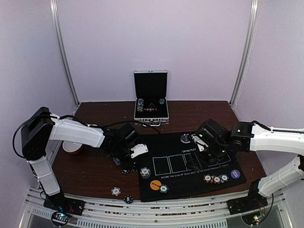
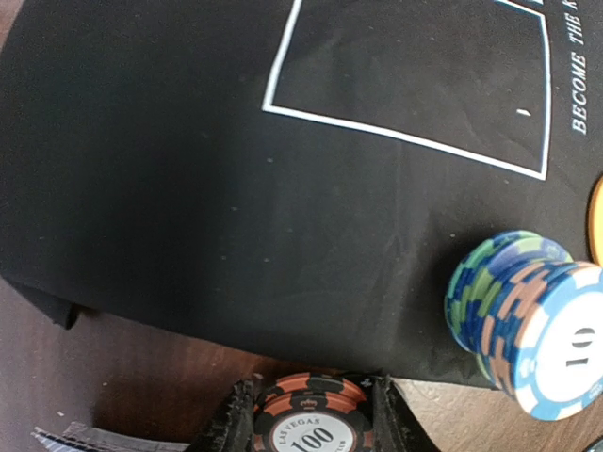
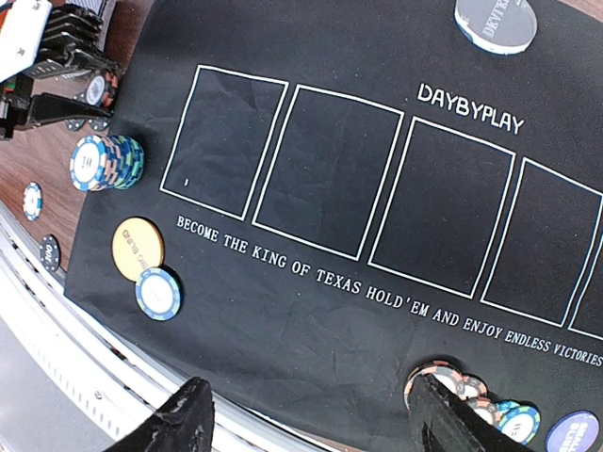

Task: Distribute texas hold em gaming equipment
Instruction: Adjust the poker chips pile, then pick up the pile of poker chips from the pile of poker chips.

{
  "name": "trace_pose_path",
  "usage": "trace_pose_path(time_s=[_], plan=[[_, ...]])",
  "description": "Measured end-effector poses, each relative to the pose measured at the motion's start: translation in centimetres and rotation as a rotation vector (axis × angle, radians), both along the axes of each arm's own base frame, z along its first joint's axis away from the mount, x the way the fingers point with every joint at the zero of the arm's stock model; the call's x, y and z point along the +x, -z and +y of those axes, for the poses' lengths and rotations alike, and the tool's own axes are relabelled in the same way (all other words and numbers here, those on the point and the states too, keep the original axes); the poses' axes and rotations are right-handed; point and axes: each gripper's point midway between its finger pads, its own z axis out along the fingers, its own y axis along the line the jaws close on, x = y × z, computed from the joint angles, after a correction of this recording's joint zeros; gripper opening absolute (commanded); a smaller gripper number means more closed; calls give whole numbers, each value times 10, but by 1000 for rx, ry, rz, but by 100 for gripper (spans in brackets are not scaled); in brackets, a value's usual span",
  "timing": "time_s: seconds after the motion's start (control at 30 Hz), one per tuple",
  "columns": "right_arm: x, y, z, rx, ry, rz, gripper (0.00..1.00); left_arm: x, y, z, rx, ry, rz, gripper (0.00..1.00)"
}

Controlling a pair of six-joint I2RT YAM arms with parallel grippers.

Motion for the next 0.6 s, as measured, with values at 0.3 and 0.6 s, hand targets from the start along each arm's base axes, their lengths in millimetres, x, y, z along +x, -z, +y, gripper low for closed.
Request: trace_pose_path(time_s=[0.3, 0.6], plan=[[0, -1, 0, 2, -1, -1, 73, -8, 1, -3, -15, 18, 41, 31], [0, 3, 0, -7, -2, 5, 73, -11, 2, -2, -10, 24, 49, 52]])
